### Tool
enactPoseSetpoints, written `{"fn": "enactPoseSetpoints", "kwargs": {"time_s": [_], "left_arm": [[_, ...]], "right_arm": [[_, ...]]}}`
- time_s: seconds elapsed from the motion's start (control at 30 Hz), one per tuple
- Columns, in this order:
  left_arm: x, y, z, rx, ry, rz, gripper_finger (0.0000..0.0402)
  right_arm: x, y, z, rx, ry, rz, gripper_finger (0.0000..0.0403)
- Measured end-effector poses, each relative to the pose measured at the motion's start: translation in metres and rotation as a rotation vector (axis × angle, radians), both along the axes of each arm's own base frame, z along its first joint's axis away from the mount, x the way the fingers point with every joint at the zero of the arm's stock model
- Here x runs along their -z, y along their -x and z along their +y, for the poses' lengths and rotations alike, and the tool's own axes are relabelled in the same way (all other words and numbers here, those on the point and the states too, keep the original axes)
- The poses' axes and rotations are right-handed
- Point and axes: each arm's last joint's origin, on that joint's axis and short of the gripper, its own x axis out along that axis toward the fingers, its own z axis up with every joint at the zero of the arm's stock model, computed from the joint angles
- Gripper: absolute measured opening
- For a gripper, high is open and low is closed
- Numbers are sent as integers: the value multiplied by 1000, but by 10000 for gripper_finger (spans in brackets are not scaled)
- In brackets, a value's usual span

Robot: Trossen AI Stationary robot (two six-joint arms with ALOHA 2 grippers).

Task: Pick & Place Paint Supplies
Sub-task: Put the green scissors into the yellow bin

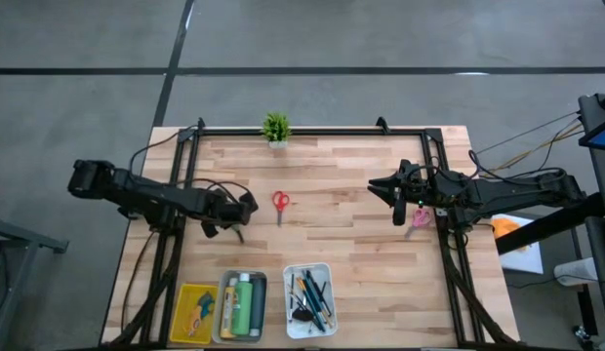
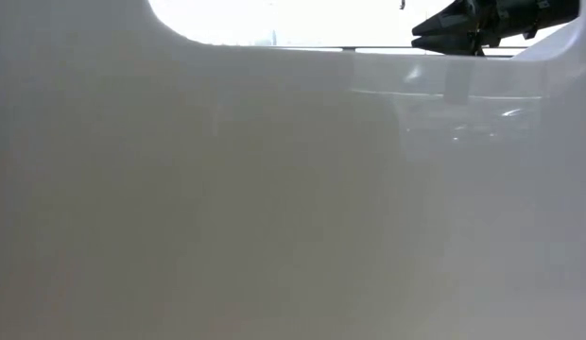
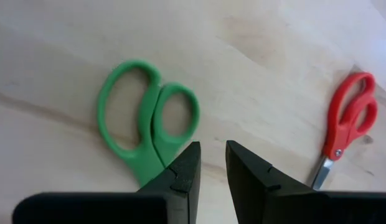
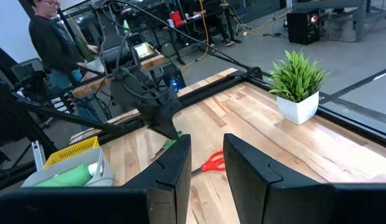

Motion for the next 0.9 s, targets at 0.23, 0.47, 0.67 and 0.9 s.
{"fn": "enactPoseSetpoints", "kwargs": {"time_s": [0.23,0.47,0.67,0.9], "left_arm": [[-5,5,5,24,-20,17,79],[-1,4,11,148,-65,40,79],[7,6,11,172,-46,7,79],[20,14,10,144,13,-2,79]], "right_arm": [[0,0,0,0,0,0,93],[0,0,0,0,0,0,93],[0,0,0,0,0,0,93],[0,0,0,0,0,0,93]]}}
